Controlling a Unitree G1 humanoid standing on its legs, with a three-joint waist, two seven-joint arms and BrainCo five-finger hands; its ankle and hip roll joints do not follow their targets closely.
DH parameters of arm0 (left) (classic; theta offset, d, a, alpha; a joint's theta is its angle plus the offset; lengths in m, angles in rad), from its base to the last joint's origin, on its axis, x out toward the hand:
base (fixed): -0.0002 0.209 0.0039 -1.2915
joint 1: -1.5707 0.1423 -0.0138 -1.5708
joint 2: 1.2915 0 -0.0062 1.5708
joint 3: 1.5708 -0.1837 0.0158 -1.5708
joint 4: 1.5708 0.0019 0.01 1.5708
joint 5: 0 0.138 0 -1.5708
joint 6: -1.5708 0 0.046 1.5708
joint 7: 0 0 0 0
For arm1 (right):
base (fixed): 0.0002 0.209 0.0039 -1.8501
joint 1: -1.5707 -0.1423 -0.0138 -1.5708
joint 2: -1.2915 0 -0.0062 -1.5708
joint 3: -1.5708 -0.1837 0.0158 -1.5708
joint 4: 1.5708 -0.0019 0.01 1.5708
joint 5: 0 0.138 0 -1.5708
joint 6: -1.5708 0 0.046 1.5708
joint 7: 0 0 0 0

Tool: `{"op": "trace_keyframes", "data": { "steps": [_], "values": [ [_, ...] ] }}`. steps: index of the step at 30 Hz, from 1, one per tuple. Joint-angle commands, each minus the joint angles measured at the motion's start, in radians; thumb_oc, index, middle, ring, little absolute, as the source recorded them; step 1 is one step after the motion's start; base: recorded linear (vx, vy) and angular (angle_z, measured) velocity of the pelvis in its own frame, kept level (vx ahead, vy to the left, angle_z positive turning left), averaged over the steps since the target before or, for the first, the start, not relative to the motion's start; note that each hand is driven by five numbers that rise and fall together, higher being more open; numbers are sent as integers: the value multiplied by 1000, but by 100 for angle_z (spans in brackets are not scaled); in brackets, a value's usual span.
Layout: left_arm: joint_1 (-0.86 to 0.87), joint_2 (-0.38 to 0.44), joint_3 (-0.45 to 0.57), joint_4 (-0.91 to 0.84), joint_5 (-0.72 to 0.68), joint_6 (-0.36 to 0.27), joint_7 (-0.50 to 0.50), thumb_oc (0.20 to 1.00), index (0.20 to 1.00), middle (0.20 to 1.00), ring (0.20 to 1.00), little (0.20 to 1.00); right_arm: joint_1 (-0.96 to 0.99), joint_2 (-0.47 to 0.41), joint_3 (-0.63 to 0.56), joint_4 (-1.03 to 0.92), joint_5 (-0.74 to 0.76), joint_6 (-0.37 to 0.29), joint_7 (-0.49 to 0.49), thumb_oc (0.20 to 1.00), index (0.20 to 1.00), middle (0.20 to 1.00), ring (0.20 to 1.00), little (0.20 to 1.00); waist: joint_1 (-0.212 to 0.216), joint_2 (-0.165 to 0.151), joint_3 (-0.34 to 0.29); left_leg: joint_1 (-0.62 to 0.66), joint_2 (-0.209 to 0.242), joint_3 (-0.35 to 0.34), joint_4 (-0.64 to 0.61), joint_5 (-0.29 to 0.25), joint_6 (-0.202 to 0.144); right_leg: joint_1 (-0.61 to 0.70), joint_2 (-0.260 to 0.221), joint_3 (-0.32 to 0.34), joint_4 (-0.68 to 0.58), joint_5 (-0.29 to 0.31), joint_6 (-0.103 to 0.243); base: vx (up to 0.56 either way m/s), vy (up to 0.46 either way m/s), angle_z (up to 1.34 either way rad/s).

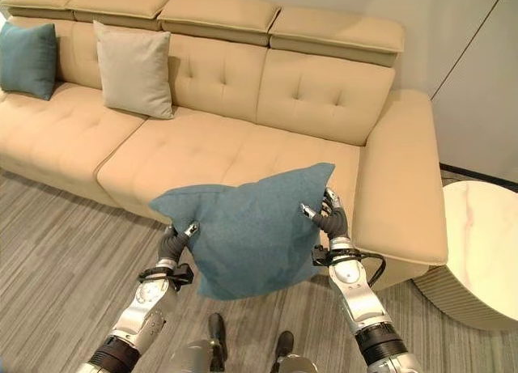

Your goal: Pick up all the scattered cushions and arrange them neatly on the sofa.

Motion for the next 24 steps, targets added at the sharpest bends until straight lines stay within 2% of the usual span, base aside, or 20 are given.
{"op": "trace_keyframes", "data": {
  "steps": [1,2,3,6,7,8,9,10,11,12,14,15,18,19,21,23,24],
  "values": [
    [-55,24,32,-162,-6,-74,-45,200,200,200,200,200,-94,29,30,-87,-54,-72,32,200,200,200,200,200,40,-54,-46,88,-59,-75,-15,-63,15,179,-6,41,18,-91,97,259,264,-79],
    [-55,24,32,-162,-6,-74,-45,200,200,200,200,200,-94,30,30,-87,-54,-72,32,200,200,200,200,200,42,-54,-46,89,-59,-73,-16,-64,15,177,-7,43,21,-92,97,207,322,-43],
    [-57,32,32,-167,-3,-70,-48,200,200,200,200,200,-98,39,28,-90,-59,-74,39,200,200,200,200,200,48,-49,-40,110,-74,-68,-15,-91,40,152,-39,55,119,-92,116,78,222,-3],
    [-70,48,36,-173,5,-70,-49,200,200,200,200,200,-128,48,36,-94,-66,-71,48,200,200,200,200,200,41,-36,-17,121,-90,-64,-15,-105,78,51,-81,94,297,9,148,44,255,-14],
    [-67,56,40,-175,12,-72,-52,200,200,200,200,200,-133,58,44,-98,-75,-73,52,200,200,200,200,200,38,-12,2,135,-83,-67,-14,-116,95,-18,-84,106,407,25,145,59,223,-3],
    [-66,55,43,-176,12,-72,-54,200,200,200,200,200,-136,60,46,-102,-77,-74,56,200,200,200,200,200,38,-8,5,143,-87,-69,-15,-123,97,-41,-87,106,417,17,137,168,186,-14],
    [-56,50,48,-176,12,-76,-58,200,200,200,200,200,-142,58,55,-100,-87,-73,61,200,200,200,200,200,32,-4,5,171,-94,-74,-28,-133,96,-70,-81,90,359,-16,119,211,60,-9],
    [-51,50,49,-179,11,-76,-59,200,200,200,200,200,-146,59,59,-101,-86,-75,63,200,200,200,200,200,28,-5,8,184,-96,-77,-35,-136,93,-76,-71,79,314,-20,114,229,11,-28],
    [-47,48,49,-180,12,-76,-61,200,200,200,200,200,-147,57,62,-101,-82,-75,66,200,200,200,200,200,23,-8,8,194,-101,-80,-44,-138,91,-86,-61,71,259,-13,113,230,-52,-12],
    [-49,43,48,-175,14,-77,-61,200,200,200,200,200,-153,52,65,-97,-83,-76,64,200,200,200,200,200,9,-21,11,218,-114,-88,-60,-148,82,-130,-43,77,137,23,120,234,-69,-19],
    [-63,39,49,-162,11,-83,-70,200,200,200,200,200,-156,50,64,-94,-78,-78,64,200,200,200,200,200,2,-25,11,228,-114,-109,-58,-156,72,-111,-37,74,75,43,136,234,-107,-2],
    [-67,29,38,-162,8,-84,-72,200,200,200,200,200,-149,49,59,-95,-80,-78,64,200,200,200,200,200,-1,-31,11,239,-116,-120,-53,-169,64,-86,-21,96,68,41,123,240,-115,31],
    [-73,21,25,-166,-5,-84,-78,200,200,200,200,200,-144,40,47,-96,-70,-80,53,200,200,200,200,200,-11,-40,-9,242,-108,-133,-22,-190,39,-46,-13,74,31,41,110,236,-138,58],
    [-85,14,15,-162,-11,-79,-82,200,200,200,200,200,-132,29,37,-101,-62,-83,53,200,200,200,200,200,-15,-49,-10,212,-87,-135,84,-193,8,-7,-1,68,11,25,92,225,-215,59],
    [-100,7,5,-152,-15,-79,-79,200,200,200,200,200,-126,18,32,-110,-64,-84,47,200,200,200,200,200,-15,-62,5,117,-66,-140,264,-148,-24,23,3,59,-6,16,67,120,-177,66],
    [-109,1,3,-151,-19,-73,-81,200,200,200,200,200,-113,5,26,-111,-59,-78,43,200,200,200,200,200,-10,-71,14,48,-45,-154,382,-124,-20,61,25,59,-32,-4,37,99,-126,29],
    [-109,1,3,-151,-19,-73,-81,200,200,200,200,200,-112,5,26,-111,-59,-78,43,200,200,200,200,200,-10,-70,13,46,-44,-156,386,-126,-20,61,26,57,-33,-4,37,114,-73,-12]
  ]
}}
